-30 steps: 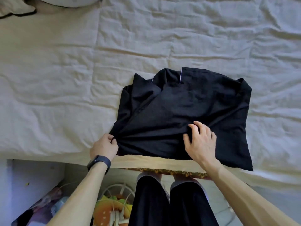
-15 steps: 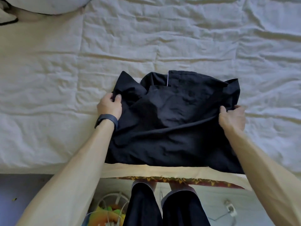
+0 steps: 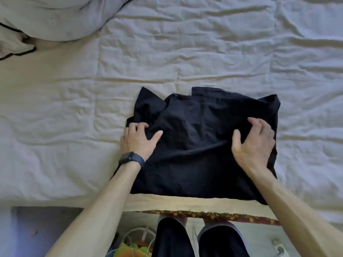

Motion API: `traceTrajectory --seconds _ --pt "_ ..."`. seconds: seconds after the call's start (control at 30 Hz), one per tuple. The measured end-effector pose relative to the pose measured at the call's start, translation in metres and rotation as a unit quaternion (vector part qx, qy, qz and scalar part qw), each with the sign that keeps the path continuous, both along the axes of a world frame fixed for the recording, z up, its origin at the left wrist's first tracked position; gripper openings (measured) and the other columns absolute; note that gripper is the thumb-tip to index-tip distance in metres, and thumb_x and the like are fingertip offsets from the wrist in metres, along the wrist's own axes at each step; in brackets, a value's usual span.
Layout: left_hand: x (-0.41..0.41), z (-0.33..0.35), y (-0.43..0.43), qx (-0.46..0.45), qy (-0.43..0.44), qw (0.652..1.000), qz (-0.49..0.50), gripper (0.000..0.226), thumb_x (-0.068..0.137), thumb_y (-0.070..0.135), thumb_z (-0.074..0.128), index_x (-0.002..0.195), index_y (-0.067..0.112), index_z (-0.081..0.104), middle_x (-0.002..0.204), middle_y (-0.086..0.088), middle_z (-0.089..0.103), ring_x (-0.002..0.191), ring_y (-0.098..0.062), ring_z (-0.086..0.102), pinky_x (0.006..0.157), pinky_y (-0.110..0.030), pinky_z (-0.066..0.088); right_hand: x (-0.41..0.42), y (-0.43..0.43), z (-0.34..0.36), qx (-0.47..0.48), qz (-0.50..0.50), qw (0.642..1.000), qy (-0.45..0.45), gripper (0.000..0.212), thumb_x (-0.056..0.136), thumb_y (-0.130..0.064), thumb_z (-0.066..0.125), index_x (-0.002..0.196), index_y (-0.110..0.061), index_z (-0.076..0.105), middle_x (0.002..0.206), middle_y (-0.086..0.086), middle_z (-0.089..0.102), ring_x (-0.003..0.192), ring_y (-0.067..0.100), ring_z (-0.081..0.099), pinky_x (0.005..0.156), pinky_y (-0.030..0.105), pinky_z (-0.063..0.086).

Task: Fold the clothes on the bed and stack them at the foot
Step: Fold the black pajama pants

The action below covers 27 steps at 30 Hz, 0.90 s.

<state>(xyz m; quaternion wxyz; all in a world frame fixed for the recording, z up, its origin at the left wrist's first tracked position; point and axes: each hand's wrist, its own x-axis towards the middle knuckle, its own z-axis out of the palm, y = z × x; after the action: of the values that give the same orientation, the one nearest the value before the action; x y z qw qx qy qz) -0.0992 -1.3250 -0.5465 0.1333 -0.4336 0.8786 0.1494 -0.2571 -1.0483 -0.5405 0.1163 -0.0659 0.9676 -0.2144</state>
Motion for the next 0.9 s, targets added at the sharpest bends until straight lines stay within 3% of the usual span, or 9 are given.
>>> traceTrajectory --seconds 0.1,0.23,0.33,0.43,0.5,0.57,0.63,0.77,0.9 --pt "0.002 -0.001 0.002 0.057 -0.029 0.998 0.0 0.031 0.095 0.049 0.057 0.109 0.023 0.065 0.112 -0.001 0.06 0.108 -0.026 0.052 0.086 -0.036 0.043 0.043 -0.026 0.003 -0.022 0.136 0.99 0.026 0.049 0.09 -0.027 0.071 0.133 -0.011 0.055 0.137 0.007 0.053 0.124 0.028 0.046 0.097 0.045 0.041" --pt "-0.005 0.007 -0.008 0.221 0.115 0.948 0.198 0.019 0.088 0.032 0.065 0.075 0.023 0.053 0.072 0.008 0.057 0.071 -0.015 0.055 0.06 -0.024 0.039 0.082 -0.032 -0.006 0.044 0.183 0.981 -0.038 0.053 0.092 -0.036 0.067 0.137 -0.012 0.055 0.146 0.007 0.05 0.135 0.027 0.044 0.102 0.049 0.044" --pt "-0.001 0.021 -0.019 0.293 0.288 0.806 0.426 0.027 0.086 0.011 0.07 0.071 0.018 0.048 0.082 -0.006 0.056 0.086 -0.021 0.054 0.08 -0.032 0.045 0.093 -0.012 -0.016 0.114 0.179 0.974 -0.085 0.066 0.094 -0.044 0.061 0.149 -0.012 0.044 0.16 0.012 0.035 0.15 0.03 0.027 0.111 0.059 0.032" --pt "0.018 0.033 -0.028 0.497 0.337 0.639 0.481 0.014 0.087 0.004 0.066 0.099 0.009 0.061 0.111 -0.018 0.066 0.108 -0.033 0.062 0.1 -0.041 0.05 0.09 0.014 -0.024 0.131 0.153 0.974 -0.107 0.076 0.092 -0.051 0.058 0.155 -0.019 0.031 0.166 0.009 0.02 0.154 0.031 0.014 0.112 0.066 0.027" --pt "0.026 0.042 -0.028 0.606 0.249 0.614 0.44 0.037 0.09 0.02 0.066 0.123 0.005 0.067 0.126 -0.016 0.067 0.111 -0.032 0.066 0.096 -0.04 0.055 0.086 0.029 -0.027 0.153 0.141 0.968 -0.139 0.078 0.093 -0.056 0.054 0.157 -0.022 0.026 0.168 0.007 0.014 0.155 0.028 0.008 0.114 0.067 0.024" --pt "0.023 0.044 -0.026 0.627 0.128 0.653 0.406 0.049 0.096 0.05 0.057 0.128 0.014 0.067 0.116 -0.01 0.072 0.079 -0.025 0.071 0.063 -0.029 0.058 0.083 0.037 -0.026 0.176 0.155 0.961 -0.146 0.077 0.095 -0.059 0.05 0.158 -0.023 0.026 0.169 0.004 0.013 0.155 0.025 0.007 0.115 0.065 0.023" --pt "0.009 0.035 -0.024 0.566 0.063 0.72 0.397 0.053 0.101 0.062 0.038 0.125 0.021 0.063 0.113 -0.005 0.071 0.048 -0.013 0.05 0.043 -0.021 0.035 0.078 0.037 -0.022 0.178 0.156 0.96 -0.146 0.073 0.095 -0.063 0.047 0.156 -0.026 0.031 0.168 0.002 0.017 0.154 0.024 0.011 0.115 0.061 0.024" --pt "-0.018 0.004 -0.018 0.24 -0.034 0.948 0.204 0.041 0.096 0.05 0.058 0.126 0.022 0.054 0.129 -0.007 0.058 0.092 -0.025 0.065 0.074 -0.03 0.05 0.045 0.023 -0.014 0.076 0.002 0.988 -0.137 0.069 0.093 -0.071 0.037 0.138 -0.022 0.053 0.151 0.003 0.042 0.137 0.028 0.039 0.109 0.052 0.034" --pt "-0.03 -0.01 -0.006 0.098 -0.146 0.98 0.089 0.058 0.089 0.055 0.067 0.126 0.014 0.048 0.129 -0.016 0.052 0.114 -0.039 0.055 0.091 -0.048 0.05 -0.013 0.021 -0.018 0.06 -0.182 0.972 -0.137 0.072 0.095 -0.061 0.051 0.144 -0.009 0.038 0.147 0.013 0.039 0.135 0.032 0.039 0.105 0.052 0.04"
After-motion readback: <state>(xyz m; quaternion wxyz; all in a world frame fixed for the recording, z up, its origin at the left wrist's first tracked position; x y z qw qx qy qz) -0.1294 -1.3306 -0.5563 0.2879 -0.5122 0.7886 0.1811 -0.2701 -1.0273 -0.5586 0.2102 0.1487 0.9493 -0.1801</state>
